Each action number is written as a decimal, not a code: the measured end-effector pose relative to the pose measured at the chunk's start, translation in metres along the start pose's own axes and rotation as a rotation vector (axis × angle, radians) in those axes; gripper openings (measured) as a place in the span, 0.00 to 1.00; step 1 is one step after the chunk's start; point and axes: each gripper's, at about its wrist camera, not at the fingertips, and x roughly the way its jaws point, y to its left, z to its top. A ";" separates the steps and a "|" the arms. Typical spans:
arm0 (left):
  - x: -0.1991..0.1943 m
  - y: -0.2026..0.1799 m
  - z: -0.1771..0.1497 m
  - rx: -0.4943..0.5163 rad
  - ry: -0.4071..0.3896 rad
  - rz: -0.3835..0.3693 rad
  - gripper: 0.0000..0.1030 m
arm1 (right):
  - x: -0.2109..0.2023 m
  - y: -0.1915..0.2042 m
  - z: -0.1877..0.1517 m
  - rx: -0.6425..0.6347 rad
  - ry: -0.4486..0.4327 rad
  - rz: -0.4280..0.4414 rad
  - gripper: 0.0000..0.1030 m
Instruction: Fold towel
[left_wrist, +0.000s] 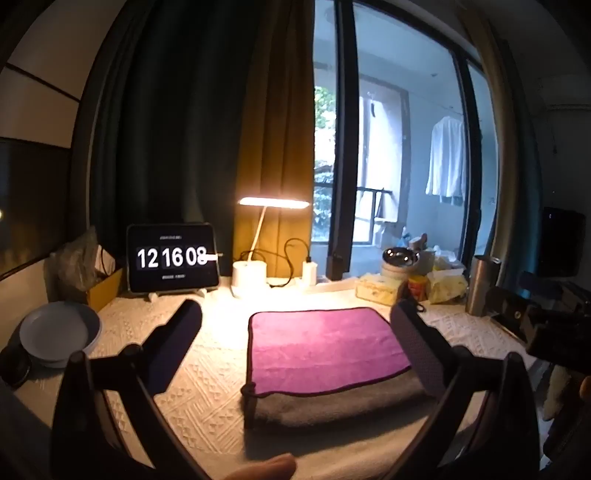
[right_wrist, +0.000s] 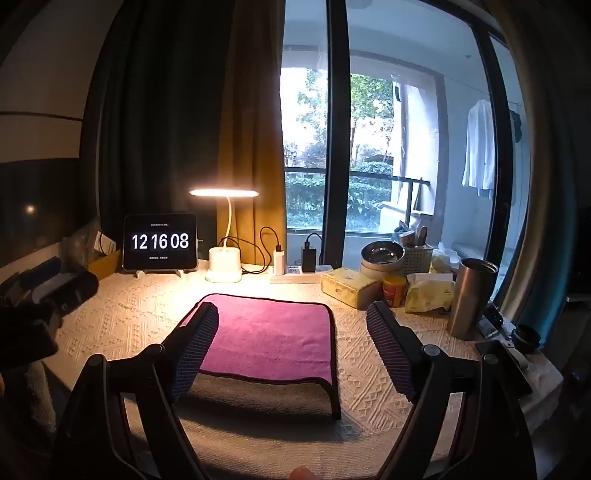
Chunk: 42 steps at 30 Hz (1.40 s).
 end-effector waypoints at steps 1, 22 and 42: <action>-0.003 0.003 0.000 -0.006 -0.004 0.007 1.00 | 0.000 0.000 0.000 -0.005 -0.006 -0.003 0.83; 0.012 -0.002 -0.001 0.027 0.073 0.018 1.00 | 0.006 -0.002 -0.005 0.013 0.014 0.009 0.83; 0.014 -0.001 -0.004 0.030 0.082 0.019 1.00 | 0.009 -0.004 -0.008 0.019 0.023 0.012 0.83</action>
